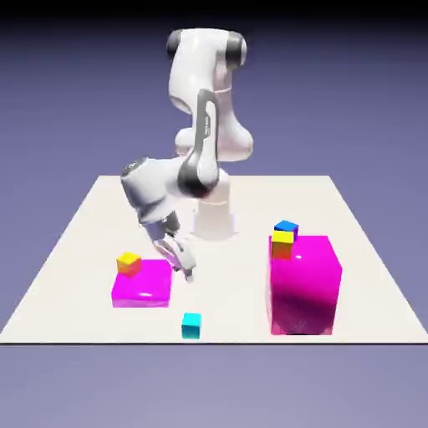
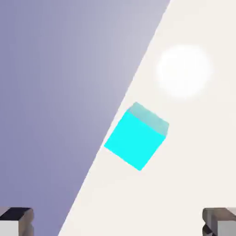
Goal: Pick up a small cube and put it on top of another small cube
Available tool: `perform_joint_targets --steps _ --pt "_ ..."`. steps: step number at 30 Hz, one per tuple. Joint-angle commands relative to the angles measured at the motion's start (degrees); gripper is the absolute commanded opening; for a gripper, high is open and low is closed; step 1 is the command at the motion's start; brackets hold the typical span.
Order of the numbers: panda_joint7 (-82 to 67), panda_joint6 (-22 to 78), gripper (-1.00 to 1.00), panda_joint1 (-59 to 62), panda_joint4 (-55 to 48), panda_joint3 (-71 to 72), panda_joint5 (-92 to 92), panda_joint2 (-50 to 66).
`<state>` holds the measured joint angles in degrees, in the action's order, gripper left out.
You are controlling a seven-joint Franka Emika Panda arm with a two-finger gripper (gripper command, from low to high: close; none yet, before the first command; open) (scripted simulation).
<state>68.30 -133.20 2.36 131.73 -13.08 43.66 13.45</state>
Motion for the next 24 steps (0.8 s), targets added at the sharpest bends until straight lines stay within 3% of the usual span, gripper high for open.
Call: perform_joint_targets --steps 1,8,13,14,18,24 --pt "1.17 1.84 0.0 0.14 -1.32 -0.59 1.97 2.08" --pt "8.76 13.83 0.0 1.03 -9.92 -4.43 14.8 15.63" --pt "4.86 9.06 0.0 0.19 -11.41 -0.67 21.18 22.69" --pt "4.86 9.06 -1.0 0.19 -11.41 -0.67 21.18 22.69" --pt "8.3 13.27 -1.0 0.93 -10.1 -3.99 15.56 16.47" --pt "-1.71 24.8 -1.0 2.17 -10.75 -14.65 0.86 11.97"
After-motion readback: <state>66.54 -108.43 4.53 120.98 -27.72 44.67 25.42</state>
